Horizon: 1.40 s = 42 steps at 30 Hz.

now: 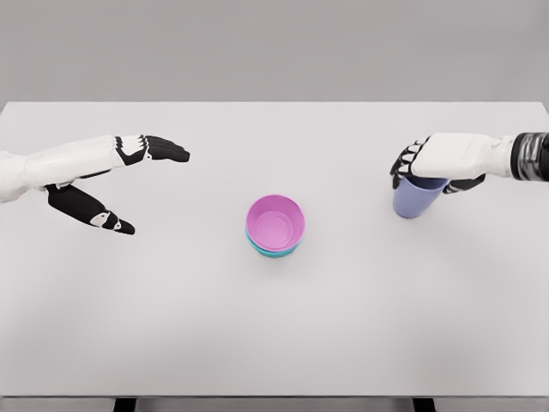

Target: Stacking bowl and cup with both arms

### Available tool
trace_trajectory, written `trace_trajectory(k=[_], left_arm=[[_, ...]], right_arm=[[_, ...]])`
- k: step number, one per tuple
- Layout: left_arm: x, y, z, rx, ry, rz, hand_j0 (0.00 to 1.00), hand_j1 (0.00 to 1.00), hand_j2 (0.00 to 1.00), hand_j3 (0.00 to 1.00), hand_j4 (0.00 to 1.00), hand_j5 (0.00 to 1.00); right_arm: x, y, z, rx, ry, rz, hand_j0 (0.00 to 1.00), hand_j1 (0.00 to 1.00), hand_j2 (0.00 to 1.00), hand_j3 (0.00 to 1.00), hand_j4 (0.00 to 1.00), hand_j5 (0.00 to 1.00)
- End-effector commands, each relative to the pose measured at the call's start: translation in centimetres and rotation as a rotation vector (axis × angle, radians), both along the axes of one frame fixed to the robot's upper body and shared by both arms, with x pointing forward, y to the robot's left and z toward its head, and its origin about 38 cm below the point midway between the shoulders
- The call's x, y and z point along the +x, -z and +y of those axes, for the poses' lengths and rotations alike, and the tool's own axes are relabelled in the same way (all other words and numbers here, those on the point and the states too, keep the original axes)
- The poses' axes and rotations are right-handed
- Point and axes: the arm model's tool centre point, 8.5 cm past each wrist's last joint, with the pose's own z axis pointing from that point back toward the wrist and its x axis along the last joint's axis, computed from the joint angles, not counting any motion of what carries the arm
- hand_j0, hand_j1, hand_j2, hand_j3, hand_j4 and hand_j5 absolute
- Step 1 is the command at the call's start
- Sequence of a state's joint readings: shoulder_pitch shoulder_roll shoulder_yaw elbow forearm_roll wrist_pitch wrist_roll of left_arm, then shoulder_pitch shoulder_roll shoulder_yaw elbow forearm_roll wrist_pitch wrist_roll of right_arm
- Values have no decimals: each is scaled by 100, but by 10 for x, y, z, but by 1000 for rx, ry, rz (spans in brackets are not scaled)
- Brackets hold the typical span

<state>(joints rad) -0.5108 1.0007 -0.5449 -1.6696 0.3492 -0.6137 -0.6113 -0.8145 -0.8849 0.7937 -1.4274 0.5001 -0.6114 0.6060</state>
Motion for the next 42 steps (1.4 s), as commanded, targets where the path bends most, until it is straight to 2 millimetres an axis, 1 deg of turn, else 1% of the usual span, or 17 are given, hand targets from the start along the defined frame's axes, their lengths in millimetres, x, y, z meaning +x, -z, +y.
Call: trace_trajectory(k=[1, 2, 4, 5, 11, 14, 16, 18, 20, 24, 27, 30, 33, 36, 40, 41, 42], left_arm=[[0, -1, 0, -7, -2, 4, 100, 100, 100, 100, 100, 100], [0, -1, 0, -7, -2, 4, 100, 100, 100, 100, 100, 100], [0, -1, 0, -7, -2, 4, 100, 100, 100, 100, 100, 100], [0, -1, 0, -7, -2, 4, 100, 100, 100, 100, 100, 100], [0, -1, 0, -7, 0, 3, 100, 100, 100, 100, 100, 100], [0, -1, 0, -7, 0, 3, 100, 100, 100, 100, 100, 100], [0, -1, 0, -7, 0, 3, 100, 100, 100, 100, 100, 100], [0, -1, 0, -7, 0, 3, 100, 100, 100, 100, 100, 100], [0, -1, 0, -7, 0, 3, 100, 100, 100, 100, 100, 100], [0, -1, -1, -8, 1, 4, 100, 100, 100, 100, 100, 100], [0, -1, -1, -8, 1, 4, 100, 100, 100, 100, 100, 100], [0, -1, -1, -8, 1, 4, 100, 100, 100, 100, 100, 100], [0, -1, -1, -8, 1, 4, 100, 100, 100, 100, 100, 100], [0, -1, -1, -8, 1, 4, 100, 100, 100, 100, 100, 100], [0, -1, -1, -8, 1, 4, 100, 100, 100, 100, 100, 100], [0, -1, -1, -8, 1, 4, 100, 100, 100, 100, 100, 100], [0, -1, -1, -8, 1, 4, 100, 100, 100, 100, 100, 100]], right_arm=[[0, 1, 0, 3, 1, 8, 55, 55, 55, 55, 55, 55], [0, 0, 0, 4, 0, 6, 54, 54, 54, 54, 54, 54], [0, -2, 0, 6, 1, 1, 54, 54, 54, 54, 54, 54], [2, -7, 0, 12, 3, -9, 55, 55, 55, 55, 55, 55], [5, -17, 10, 28, -20, -33, 55, 55, 55, 55, 55, 55], [6, -23, 20, 41, -42, -48, 55, 55, 55, 55, 55, 55], [2, -32, 30, 44, -80, -72, 58, 58, 58, 58, 58, 58], [-4, -41, 41, 47, -119, -95, 58, 58, 58, 58, 58, 58], [-7, -54, 45, 68, -134, -133, 58, 58, 58, 58, 58, 58], [-17, -61, 59, 72, -190, -156, 58, 58, 58, 58, 58, 58], [-30, -72, 73, 73, -248, -187, 58, 58, 58, 58, 58, 58], [-39, -76, 86, 78, -298, -204, 58, 58, 58, 58, 58, 58], [-42, -76, 90, 88, -309, -207, 58, 58, 58, 58, 58, 58], [-42, -76, 110, 127, -348, -211, 58, 58, 58, 58, 58, 58], [-42, -76, 122, 152, -373, -212, 61, 61, 61, 61, 61, 61], [-43, -75, 132, 171, -393, -209, 61, 61, 61, 61, 61, 61], [-44, -75, 138, 181, -403, -208, 61, 61, 61, 61, 61, 61]])
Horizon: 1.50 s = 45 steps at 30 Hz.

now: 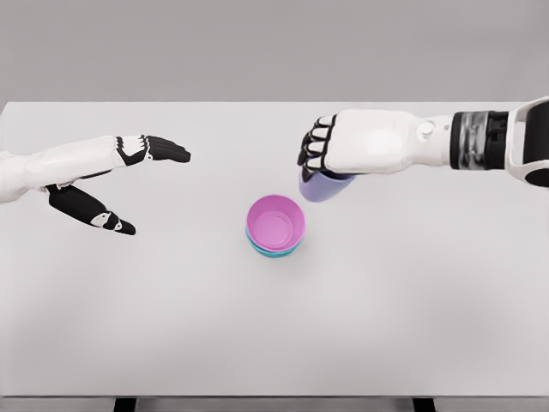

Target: Stacking bowl and cup with both arms

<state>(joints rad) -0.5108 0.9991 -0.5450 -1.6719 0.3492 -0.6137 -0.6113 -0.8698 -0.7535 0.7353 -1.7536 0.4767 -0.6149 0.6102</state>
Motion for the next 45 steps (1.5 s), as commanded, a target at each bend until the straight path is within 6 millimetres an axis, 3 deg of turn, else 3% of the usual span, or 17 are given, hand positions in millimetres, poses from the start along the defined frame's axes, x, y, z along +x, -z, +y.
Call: trace_trajectory(k=[1, 24, 37, 39, 42, 45], left_arm=[[0, -1, 0, -7, -2, 4, 100, 100, 100, 100, 100, 100], [-1, -1, -1, 2, 2, -3, 100, 100, 100, 100, 100, 100], [-1, -1, -1, 5, 3, -5, 100, 100, 100, 100, 100, 100], [-1, -1, -1, 6, 3, -6, 100, 100, 100, 100, 100, 100], [-1, -1, -2, 6, 5, -6, 100, 100, 100, 100, 100, 100], [-1, -1, -2, 6, 5, -6, 100, 100, 100, 100, 100, 100]], right_arm=[[-1, 0, 13, 26, -25, 7, 62, 62, 62, 62, 62, 62], [-14, 29, 45, 13, -116, 95, 64, 64, 64, 64, 64, 64], [-16, 29, 56, 21, -145, 99, 66, 66, 66, 66, 66, 66], [-16, 28, 57, 21, -147, 96, 70, 70, 70, 70, 70, 70], [-16, 27, 57, 20, -146, 94, 99, 99, 99, 99, 99, 99], [-15, 26, 57, 22, -146, 91, 100, 100, 100, 100, 100, 100]])
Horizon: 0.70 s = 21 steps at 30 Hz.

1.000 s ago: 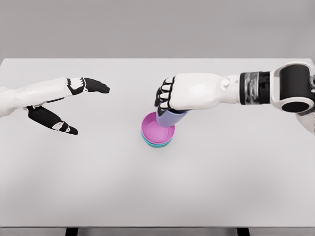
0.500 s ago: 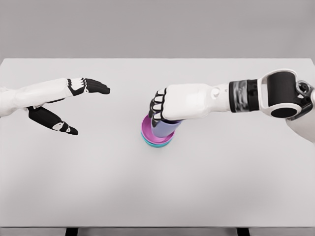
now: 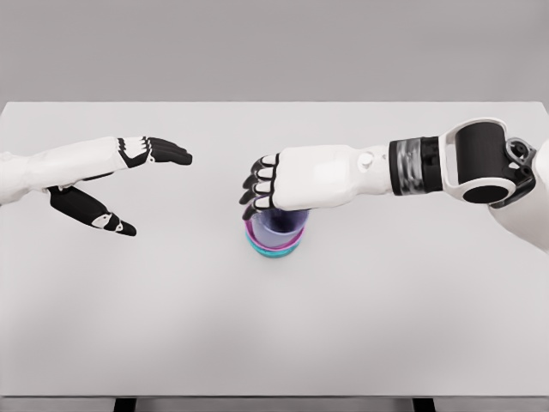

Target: Stacking bowl and cup with both arms

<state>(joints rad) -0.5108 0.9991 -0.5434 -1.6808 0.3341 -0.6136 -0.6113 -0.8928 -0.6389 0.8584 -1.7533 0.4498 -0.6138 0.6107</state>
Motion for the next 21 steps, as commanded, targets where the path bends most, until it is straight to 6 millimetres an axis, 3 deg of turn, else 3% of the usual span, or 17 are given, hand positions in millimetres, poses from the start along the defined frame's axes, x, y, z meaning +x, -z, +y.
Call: trace_trajectory(k=[1, 6, 9, 11, 13, 15, 17, 19, 21], left_arm=[[0, -1, 0, -6, -2, 4, 100, 100, 100, 100, 100, 100], [0, -1, 0, -8, -1, 4, 100, 100, 100, 100, 100, 100], [0, -1, 0, -8, -1, 4, 100, 100, 100, 100, 100, 100], [0, -1, 0, -8, -1, 4, 100, 100, 100, 100, 100, 100], [0, -1, 0, -8, -1, 4, 100, 100, 100, 100, 100, 100], [0, -1, 0, -8, -1, 4, 100, 100, 100, 100, 100, 100], [0, -1, 0, -8, -1, 4, 100, 100, 100, 100, 100, 100], [0, -1, 0, -8, -1, 4, 100, 100, 100, 100, 100, 100], [0, -1, 0, -8, -1, 4, 100, 100, 100, 100, 100, 100]], right_arm=[[0, -1, 0, 4, 3, 4, 100, 100, 100, 100, 100, 100], [2, -5, -4, 2, 13, -9, 100, 100, 100, 100, 100, 100], [7, -17, -13, 19, 40, -37, 100, 100, 100, 100, 100, 100], [14, -37, -37, 37, 102, -82, 100, 100, 100, 100, 100, 100], [21, -72, -75, 80, 199, -162, 100, 100, 100, 100, 100, 100], [19, -94, -129, 203, 323, -168, 100, 100, 100, 100, 100, 100], [23, -93, -177, 291, 455, -147, 100, 100, 100, 100, 100, 100], [32, -82, -204, 285, 541, -109, 100, 100, 100, 100, 100, 100], [31, -73, -212, 239, 561, -88, 100, 100, 100, 100, 100, 100]])
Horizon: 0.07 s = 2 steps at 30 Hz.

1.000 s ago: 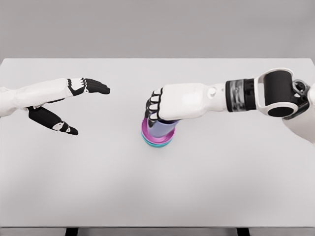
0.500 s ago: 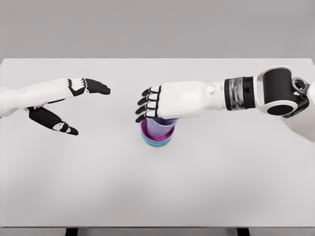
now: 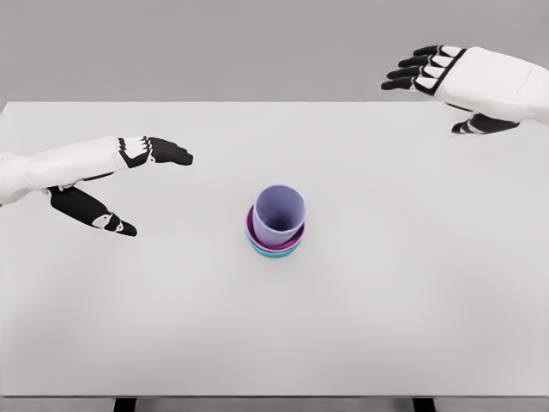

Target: Stacking bowl and cup with both arms

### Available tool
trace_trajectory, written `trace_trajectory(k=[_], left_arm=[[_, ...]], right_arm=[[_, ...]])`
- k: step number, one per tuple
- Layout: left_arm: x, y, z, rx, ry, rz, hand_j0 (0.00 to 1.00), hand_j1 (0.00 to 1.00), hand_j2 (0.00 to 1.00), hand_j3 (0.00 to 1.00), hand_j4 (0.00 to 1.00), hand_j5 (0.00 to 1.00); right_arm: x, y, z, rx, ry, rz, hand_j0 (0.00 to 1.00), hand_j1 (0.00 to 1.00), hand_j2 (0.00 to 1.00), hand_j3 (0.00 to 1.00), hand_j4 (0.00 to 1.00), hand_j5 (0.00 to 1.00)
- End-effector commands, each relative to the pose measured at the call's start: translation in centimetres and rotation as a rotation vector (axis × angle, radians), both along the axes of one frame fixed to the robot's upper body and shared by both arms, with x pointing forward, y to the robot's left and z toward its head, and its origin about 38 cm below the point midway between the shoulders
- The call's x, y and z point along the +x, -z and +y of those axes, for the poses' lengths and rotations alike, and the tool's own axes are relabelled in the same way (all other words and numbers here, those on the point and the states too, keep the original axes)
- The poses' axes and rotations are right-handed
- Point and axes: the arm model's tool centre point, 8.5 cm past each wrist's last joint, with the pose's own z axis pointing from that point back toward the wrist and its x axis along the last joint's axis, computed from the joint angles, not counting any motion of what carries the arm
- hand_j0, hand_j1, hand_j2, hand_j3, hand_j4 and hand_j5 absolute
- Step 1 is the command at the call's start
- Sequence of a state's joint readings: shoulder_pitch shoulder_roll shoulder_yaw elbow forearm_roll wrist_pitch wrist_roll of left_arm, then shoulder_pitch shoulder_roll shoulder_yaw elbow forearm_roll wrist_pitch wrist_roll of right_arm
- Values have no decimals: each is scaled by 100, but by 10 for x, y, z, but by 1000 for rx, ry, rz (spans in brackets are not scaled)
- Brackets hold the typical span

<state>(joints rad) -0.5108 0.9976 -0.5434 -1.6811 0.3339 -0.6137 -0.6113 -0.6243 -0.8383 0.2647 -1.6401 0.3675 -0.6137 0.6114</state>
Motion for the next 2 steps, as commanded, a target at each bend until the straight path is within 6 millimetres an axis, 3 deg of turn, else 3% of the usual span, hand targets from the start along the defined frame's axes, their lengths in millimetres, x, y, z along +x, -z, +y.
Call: trace_trajectory(k=[1, 2], left_arm=[[0, -1, 0, -7, -2, 4, 100, 100, 100, 100, 100, 100], [0, -1, 0, -7, -2, 4, 100, 100, 100, 100, 100, 100]], right_arm=[[1, -14, -31, -6, 76, -11, 100, 100, 100, 100, 100, 100], [0, -14, -38, -29, 92, -2, 100, 100, 100, 100, 100, 100]])
